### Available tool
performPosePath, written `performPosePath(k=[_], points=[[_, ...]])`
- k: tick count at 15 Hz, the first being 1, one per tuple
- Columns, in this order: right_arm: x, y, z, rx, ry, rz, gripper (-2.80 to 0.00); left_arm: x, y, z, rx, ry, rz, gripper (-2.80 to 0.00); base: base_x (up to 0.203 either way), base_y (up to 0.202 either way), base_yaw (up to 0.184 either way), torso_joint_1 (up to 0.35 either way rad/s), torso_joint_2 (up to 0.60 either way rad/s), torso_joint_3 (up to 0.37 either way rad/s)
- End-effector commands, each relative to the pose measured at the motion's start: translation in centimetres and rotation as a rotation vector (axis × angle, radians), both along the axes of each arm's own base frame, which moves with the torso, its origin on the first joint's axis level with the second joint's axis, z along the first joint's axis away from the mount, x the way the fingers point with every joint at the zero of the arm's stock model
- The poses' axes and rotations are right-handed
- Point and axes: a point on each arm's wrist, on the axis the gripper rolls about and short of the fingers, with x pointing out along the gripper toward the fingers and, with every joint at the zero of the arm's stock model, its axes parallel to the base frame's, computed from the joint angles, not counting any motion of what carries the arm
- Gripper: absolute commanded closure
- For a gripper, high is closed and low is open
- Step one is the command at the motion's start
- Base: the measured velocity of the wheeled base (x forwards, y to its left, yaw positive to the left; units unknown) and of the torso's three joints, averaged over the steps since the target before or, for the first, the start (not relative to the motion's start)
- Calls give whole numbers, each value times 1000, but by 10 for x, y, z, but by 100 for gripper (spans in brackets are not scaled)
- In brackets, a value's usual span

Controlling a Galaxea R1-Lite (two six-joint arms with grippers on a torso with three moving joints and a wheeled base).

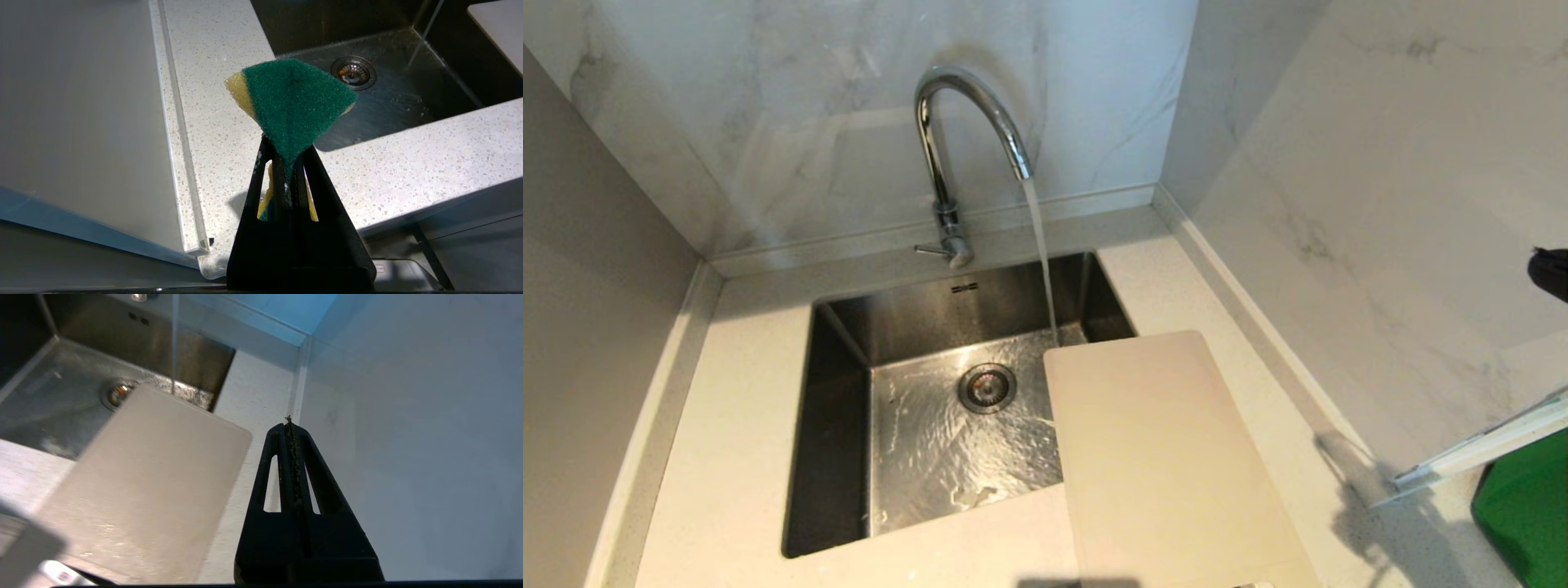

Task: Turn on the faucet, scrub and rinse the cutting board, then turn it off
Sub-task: Pick up the cutting board

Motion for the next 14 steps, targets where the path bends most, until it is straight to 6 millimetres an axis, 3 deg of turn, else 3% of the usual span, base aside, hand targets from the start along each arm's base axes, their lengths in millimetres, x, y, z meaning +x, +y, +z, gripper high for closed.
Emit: performPosePath(k=[1, 5, 11, 14], points=[[44, 0, -3, -102, 74, 7, 0, 0, 0, -1, -1, 4, 1, 0, 0, 0, 0, 0, 0, 0], [78, 1, -26, -308, 174, 50, 0, 0, 0, -1, -1, 4, 0, 0, 0, 0, 0, 0, 0, 0], [95, 1, -77, -594, 411, 116, 0, 0, 0, -1, -1, 4, 0, 0, 0, 0, 0, 0, 0, 0], [101, 18, -90, -681, 430, 229, 0, 0, 0, -1, -1, 4, 0, 0, 0, 0, 0, 0, 0, 0]])
